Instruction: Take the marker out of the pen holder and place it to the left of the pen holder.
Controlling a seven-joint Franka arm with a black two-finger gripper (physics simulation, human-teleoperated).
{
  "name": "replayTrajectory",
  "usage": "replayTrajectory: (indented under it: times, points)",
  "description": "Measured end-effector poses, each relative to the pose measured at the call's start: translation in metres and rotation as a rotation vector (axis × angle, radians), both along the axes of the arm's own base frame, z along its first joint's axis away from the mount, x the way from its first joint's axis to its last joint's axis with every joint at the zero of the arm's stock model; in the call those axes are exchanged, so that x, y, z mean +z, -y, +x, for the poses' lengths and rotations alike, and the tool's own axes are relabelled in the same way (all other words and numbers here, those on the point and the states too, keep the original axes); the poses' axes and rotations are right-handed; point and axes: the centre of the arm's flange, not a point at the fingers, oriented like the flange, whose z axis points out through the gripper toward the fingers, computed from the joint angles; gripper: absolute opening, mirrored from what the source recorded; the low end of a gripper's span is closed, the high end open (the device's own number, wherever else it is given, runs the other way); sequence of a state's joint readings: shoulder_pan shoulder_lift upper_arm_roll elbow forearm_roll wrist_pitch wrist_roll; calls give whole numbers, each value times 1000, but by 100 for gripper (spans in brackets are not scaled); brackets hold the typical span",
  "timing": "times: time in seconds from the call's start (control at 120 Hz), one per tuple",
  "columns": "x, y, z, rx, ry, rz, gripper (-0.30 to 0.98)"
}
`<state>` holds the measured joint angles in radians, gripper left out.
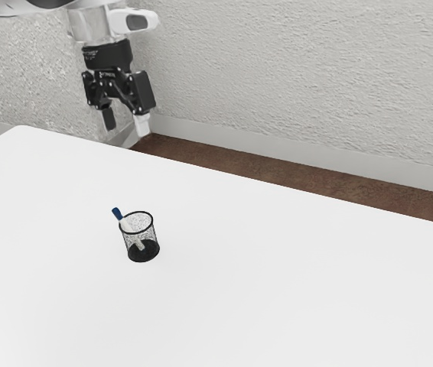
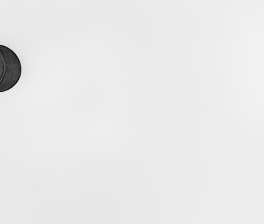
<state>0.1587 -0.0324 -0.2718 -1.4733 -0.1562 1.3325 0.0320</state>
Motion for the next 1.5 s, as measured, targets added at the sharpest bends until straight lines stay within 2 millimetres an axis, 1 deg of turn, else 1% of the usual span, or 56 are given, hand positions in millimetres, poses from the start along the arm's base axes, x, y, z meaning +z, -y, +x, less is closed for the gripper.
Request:
replayTrajectory:
  times: [0.075, 0.108, 0.142, 0.183, 0.217, 0.25, 0.283, 0.375, 0.433, 0.467, 0.508, 0.567, 0.617, 0.7, 0.792, 0.842, 0.9, 0.975, 1.083, 1.167, 1.292, 1.408, 1.5]
  points:
    - [2, -12, 3, 23, 11, 4, 69]
    - [-5, -17, 9, 33, -1, 3, 69]
    - [-28, -20, 23, 40, -39, -6, 69]
    - [-63, -27, 48, 58, -77, -15, 68]
    - [-86, -42, 65, 92, -86, -22, 68]
    - [-103, -61, 78, 131, -86, -26, 68]
    - [-123, -73, 90, 159, -93, -33, 69]
    - [-181, -79, 117, 197, -122, -44, 69]
    - [-223, -78, 116, 215, -155, -38, 69]
    - [-242, -77, 114, 225, -165, -35, 69]
    - [-263, -77, 112, 239, -167, -33, 69]
    - [-294, -76, 105, 259, -174, -29, 69]
    - [-311, -75, 99, 278, -167, -25, 69]
    - [-318, -75, 87, 307, -137, -15, 69]
    - [-311, -78, 76, 339, -88, -2, 69]
    - [-312, -93, 65, 378, -70, 11, 68]
    - [-314, -115, 61, 430, -48, 21, 69]
    - [-315, -137, 62, 480, -5, 32, 69]
    - [-312, -169, 64, 545, 48, 51, 69]
    - [-314, -186, 66, 571, 76, 69, 69]
    - [-317, -195, 71, 580, 130, 79, 68]
    - [-318, -202, 64, 592, 149, 86, 66]
    - [-317, -204, 65, 594, 164, 86, 65]
